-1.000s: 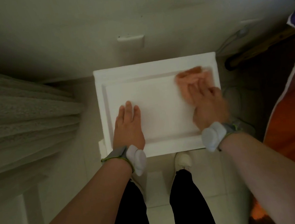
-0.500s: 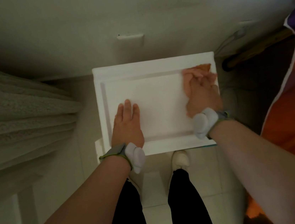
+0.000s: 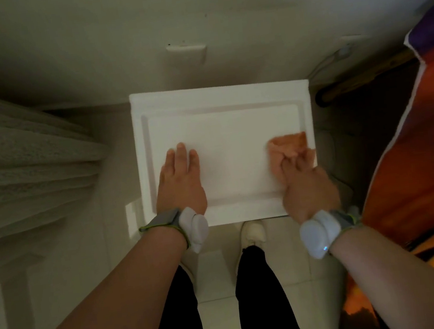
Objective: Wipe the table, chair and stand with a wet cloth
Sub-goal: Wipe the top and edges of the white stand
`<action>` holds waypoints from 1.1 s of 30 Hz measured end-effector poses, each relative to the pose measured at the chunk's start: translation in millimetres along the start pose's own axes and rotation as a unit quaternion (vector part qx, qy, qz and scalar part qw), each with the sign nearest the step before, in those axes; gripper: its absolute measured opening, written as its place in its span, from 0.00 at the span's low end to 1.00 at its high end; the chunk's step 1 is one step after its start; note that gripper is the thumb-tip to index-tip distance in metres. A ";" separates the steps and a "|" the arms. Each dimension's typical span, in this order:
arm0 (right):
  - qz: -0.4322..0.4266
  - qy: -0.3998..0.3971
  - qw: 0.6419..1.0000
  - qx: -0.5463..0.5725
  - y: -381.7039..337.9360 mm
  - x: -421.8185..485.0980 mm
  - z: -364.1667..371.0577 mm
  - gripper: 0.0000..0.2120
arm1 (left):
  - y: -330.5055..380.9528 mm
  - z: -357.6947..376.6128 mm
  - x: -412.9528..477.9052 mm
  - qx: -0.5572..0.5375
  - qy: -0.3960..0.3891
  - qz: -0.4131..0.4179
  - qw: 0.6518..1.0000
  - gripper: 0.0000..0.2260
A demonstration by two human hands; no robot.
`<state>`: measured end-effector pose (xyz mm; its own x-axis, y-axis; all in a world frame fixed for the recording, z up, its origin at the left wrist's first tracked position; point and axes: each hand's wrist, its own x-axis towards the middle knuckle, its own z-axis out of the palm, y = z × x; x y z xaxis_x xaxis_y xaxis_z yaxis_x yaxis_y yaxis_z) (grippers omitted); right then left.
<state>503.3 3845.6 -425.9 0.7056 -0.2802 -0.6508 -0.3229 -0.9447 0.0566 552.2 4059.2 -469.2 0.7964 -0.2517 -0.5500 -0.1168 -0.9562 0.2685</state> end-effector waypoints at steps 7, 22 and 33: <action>0.013 0.028 0.997 0.066 -1.6 31.5 -11.5 0.28 | -1.5 -6.8 -0.3 -0.024 -0.003 0.000 1.000 0.31; -0.074 0.034 0.993 0.080 -30.4 7.8 -9.8 0.28 | -52.6 -8.8 -43.2 -0.022 0.106 -0.081 0.991 0.28; -0.276 -0.065 0.955 0.083 -158.7 -26.1 4.3 0.29 | -76.4 -7.2 -61.0 -0.258 0.030 -0.124 0.958 0.26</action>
<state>533.4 4003.6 -421.2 0.7159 0.2866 -0.6367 -0.0280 -0.8994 -0.4363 516.9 4148.7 -450.4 0.7961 -0.0022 -0.6051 0.3773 -0.7800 0.4992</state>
